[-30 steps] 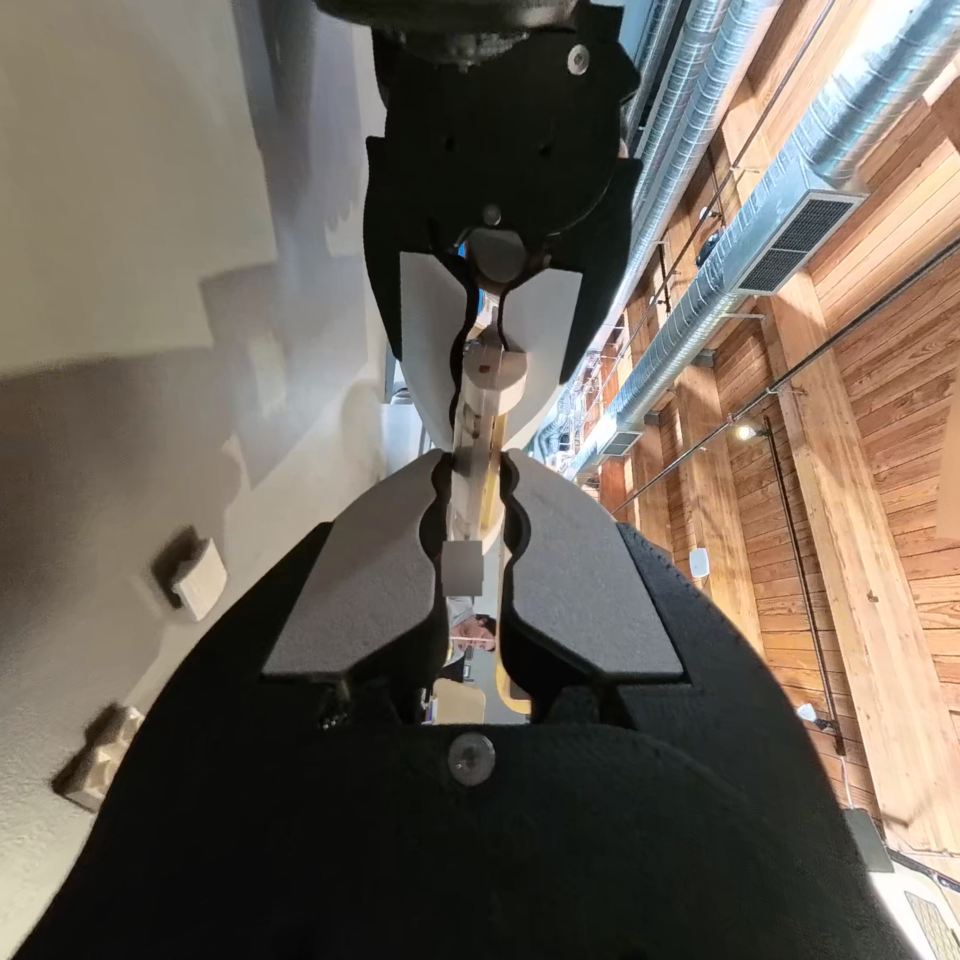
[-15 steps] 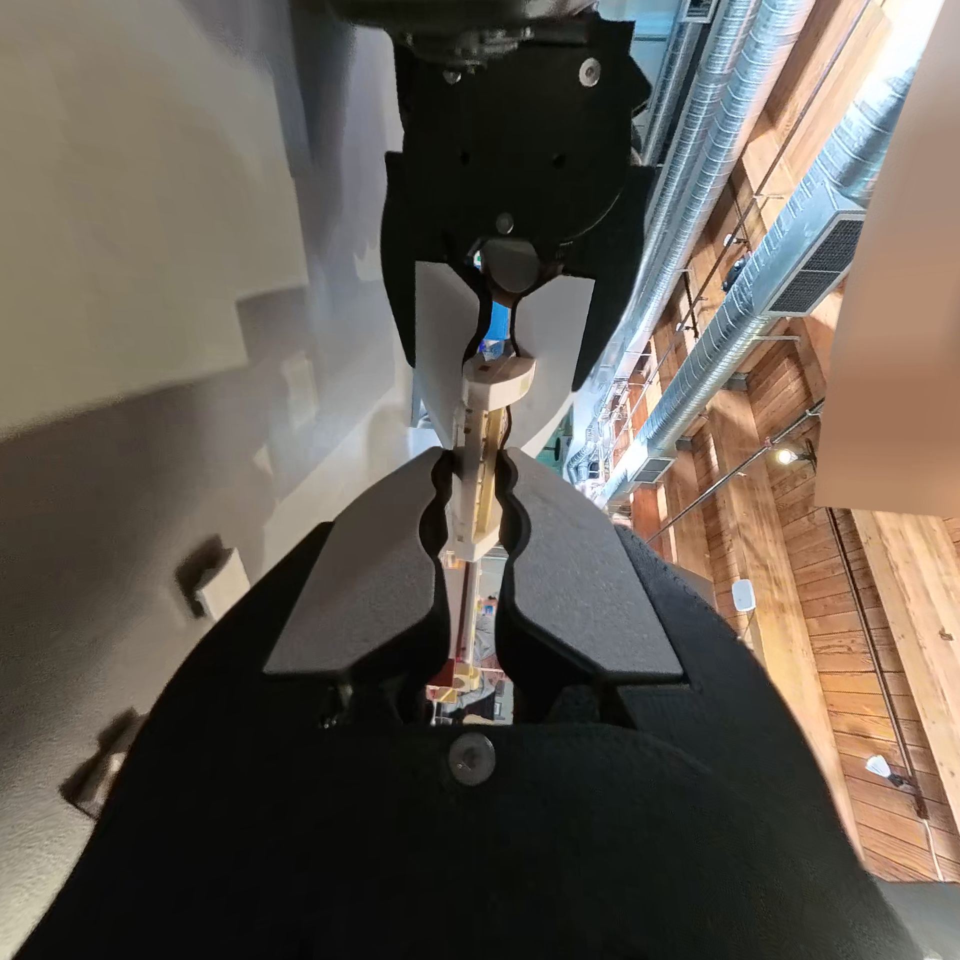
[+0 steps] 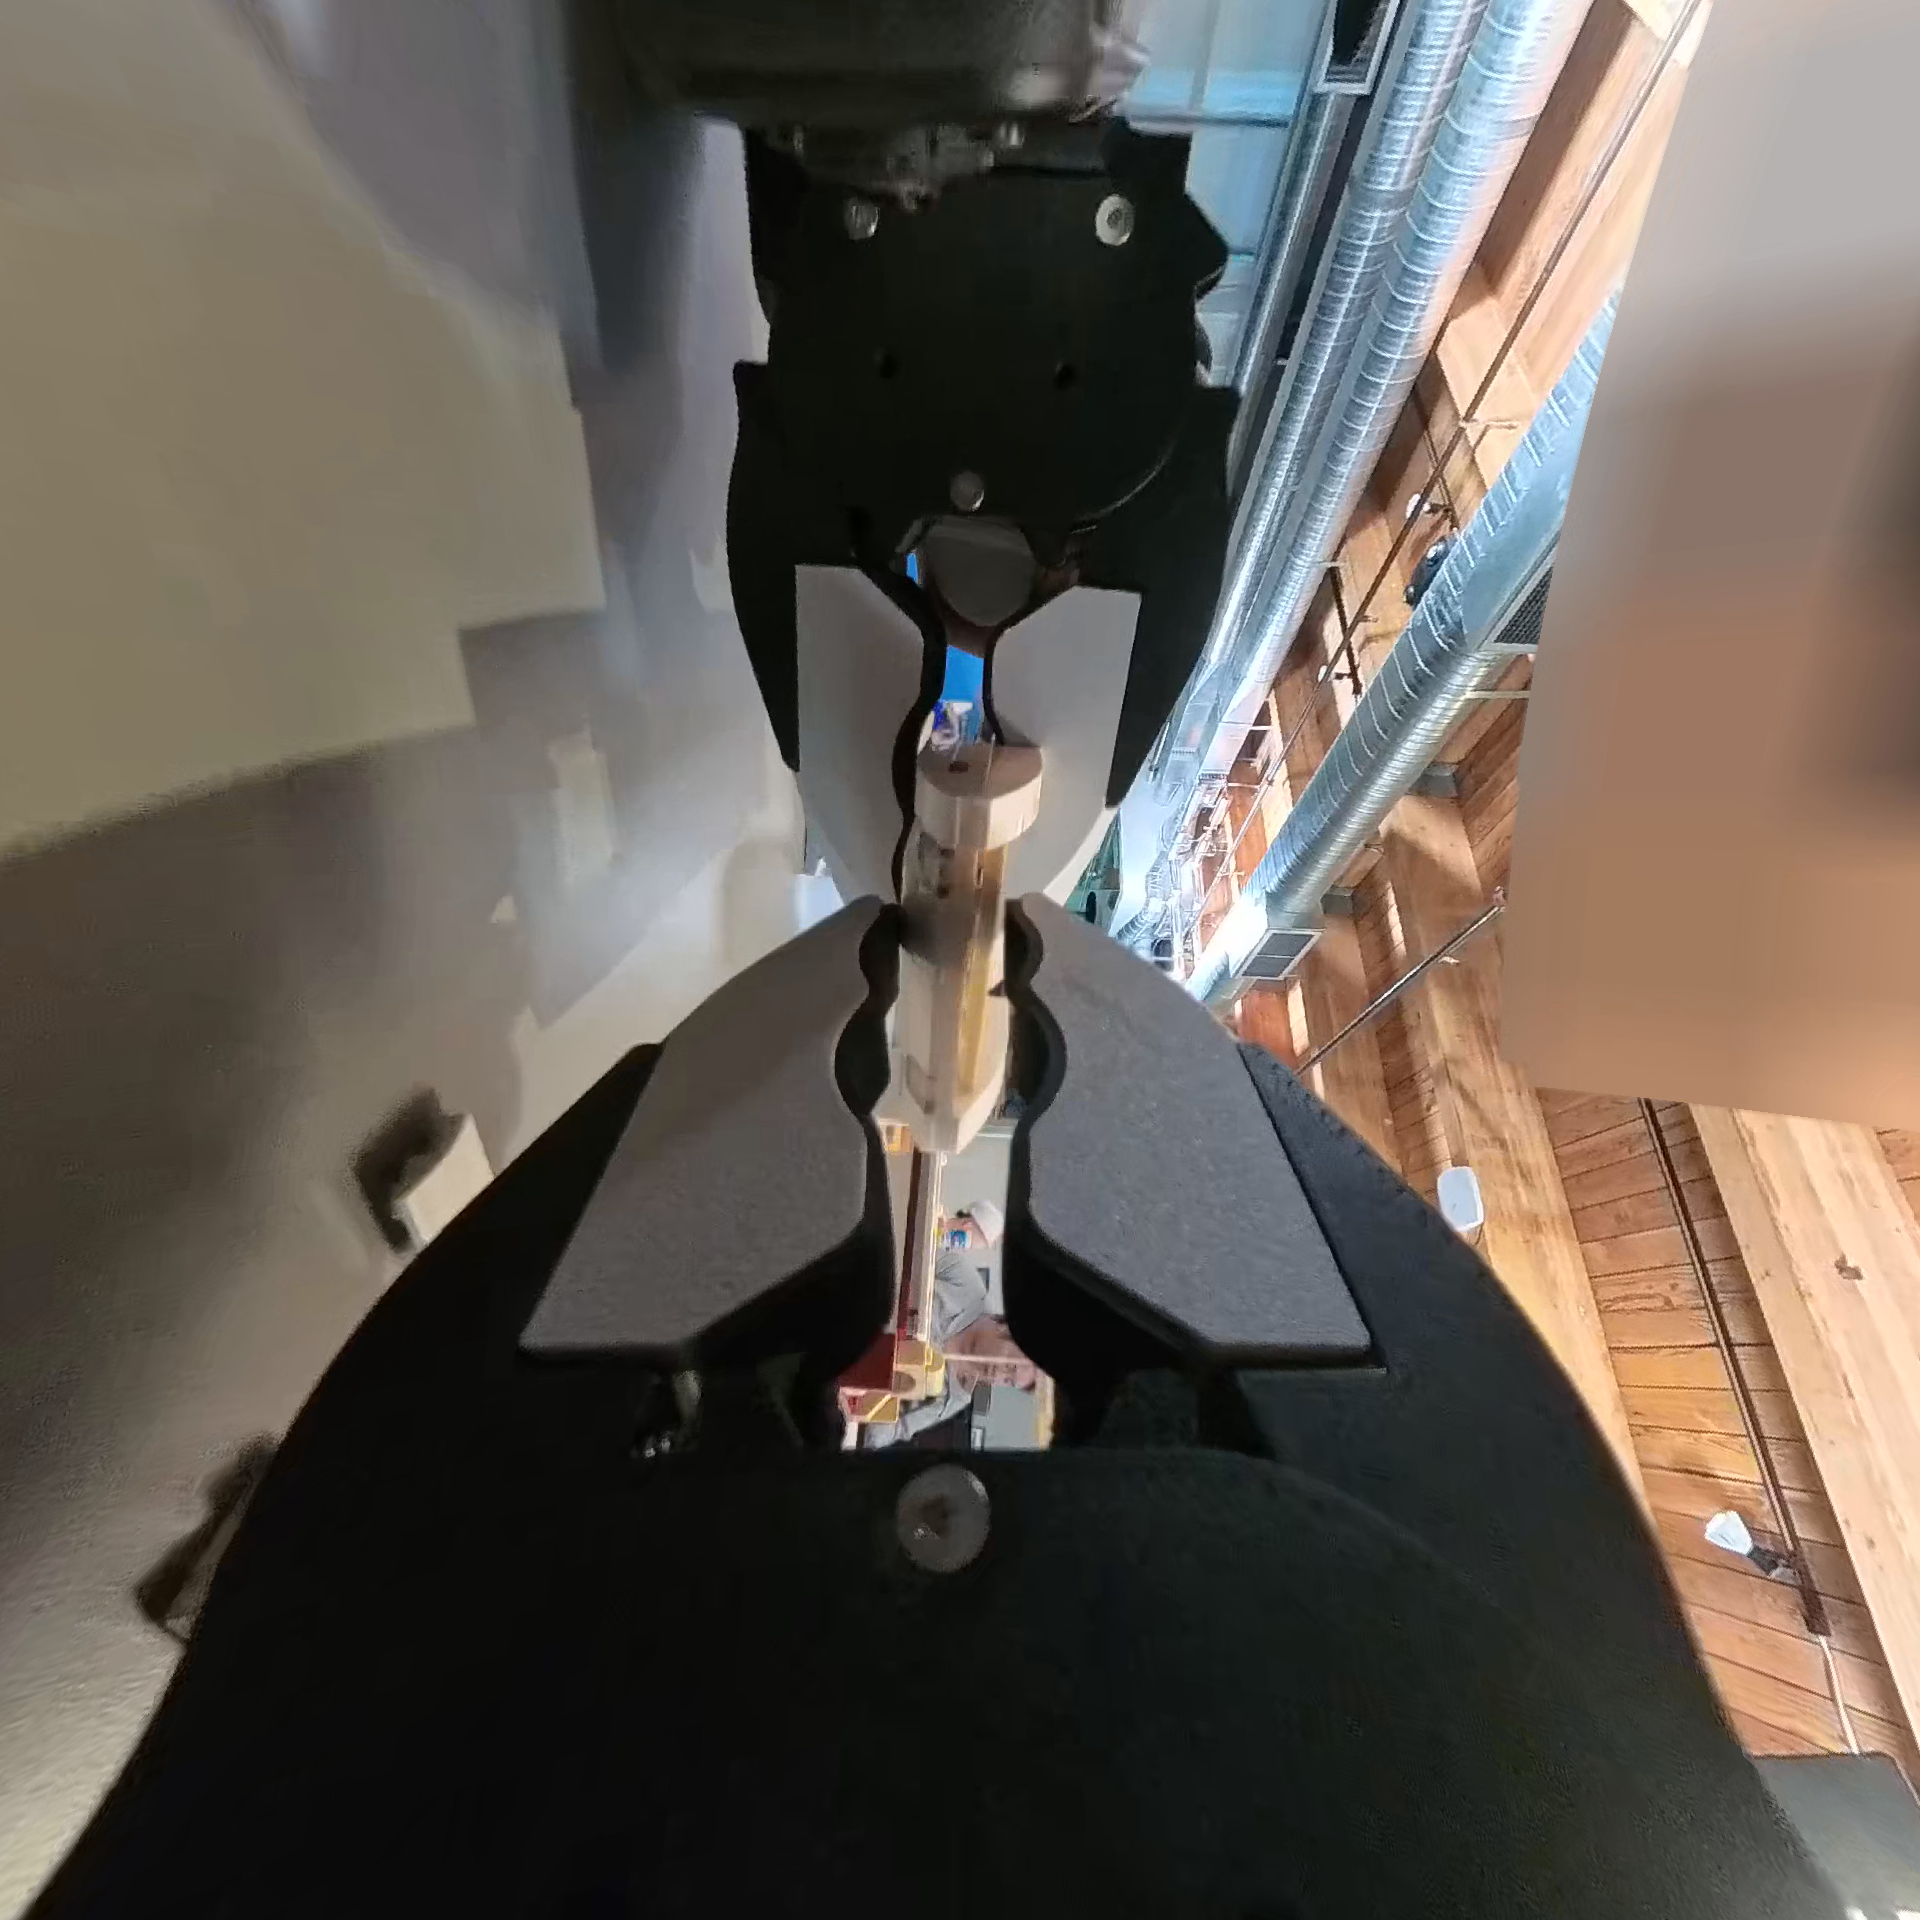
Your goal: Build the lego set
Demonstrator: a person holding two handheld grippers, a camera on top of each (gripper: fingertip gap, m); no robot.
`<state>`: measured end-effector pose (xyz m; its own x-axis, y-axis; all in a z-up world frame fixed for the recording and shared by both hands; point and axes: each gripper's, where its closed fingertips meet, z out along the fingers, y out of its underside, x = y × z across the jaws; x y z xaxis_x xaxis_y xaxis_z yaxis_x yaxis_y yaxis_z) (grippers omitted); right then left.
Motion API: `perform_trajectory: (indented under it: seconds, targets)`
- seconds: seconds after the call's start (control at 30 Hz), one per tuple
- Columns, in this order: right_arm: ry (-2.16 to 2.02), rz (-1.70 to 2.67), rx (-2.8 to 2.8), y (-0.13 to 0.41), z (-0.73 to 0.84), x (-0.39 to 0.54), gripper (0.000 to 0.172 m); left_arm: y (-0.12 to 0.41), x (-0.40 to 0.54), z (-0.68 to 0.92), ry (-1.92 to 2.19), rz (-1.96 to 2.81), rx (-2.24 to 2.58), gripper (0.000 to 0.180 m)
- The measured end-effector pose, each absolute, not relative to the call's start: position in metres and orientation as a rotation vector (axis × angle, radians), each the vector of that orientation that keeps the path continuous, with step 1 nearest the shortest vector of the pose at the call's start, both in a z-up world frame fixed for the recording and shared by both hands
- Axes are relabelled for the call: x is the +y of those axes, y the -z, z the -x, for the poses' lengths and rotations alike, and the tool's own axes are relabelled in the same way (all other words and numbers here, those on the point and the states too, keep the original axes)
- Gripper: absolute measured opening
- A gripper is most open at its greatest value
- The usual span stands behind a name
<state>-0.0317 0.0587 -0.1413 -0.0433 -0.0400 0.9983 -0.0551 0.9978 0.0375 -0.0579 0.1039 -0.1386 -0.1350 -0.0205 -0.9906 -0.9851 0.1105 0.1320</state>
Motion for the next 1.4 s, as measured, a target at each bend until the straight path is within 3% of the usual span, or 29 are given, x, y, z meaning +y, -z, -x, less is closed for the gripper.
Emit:
perform_trajectory:
  seconds: [0.87,1.0,1.2,1.4]
  targets:
    - [-0.089,-0.052,-1.676,0.147,0.032,0.055,0.017,0.15,0.11,0.058,-1.166,1.122,1.384,0.015]
    - [-0.129,0.015,-1.705,0.144,0.025,0.066,0.022,0.155,0.116,0.064,-1.182,1.147,1.376,0.016]
    - [-0.225,0.272,-1.826,0.147,0.009,0.091,0.02,0.167,0.124,0.078,-1.229,1.193,1.391,0.015]
    - [-0.52,0.757,-2.095,0.183,-0.014,0.092,0.025,0.172,0.126,0.08,-1.219,1.209,1.401,0.015]
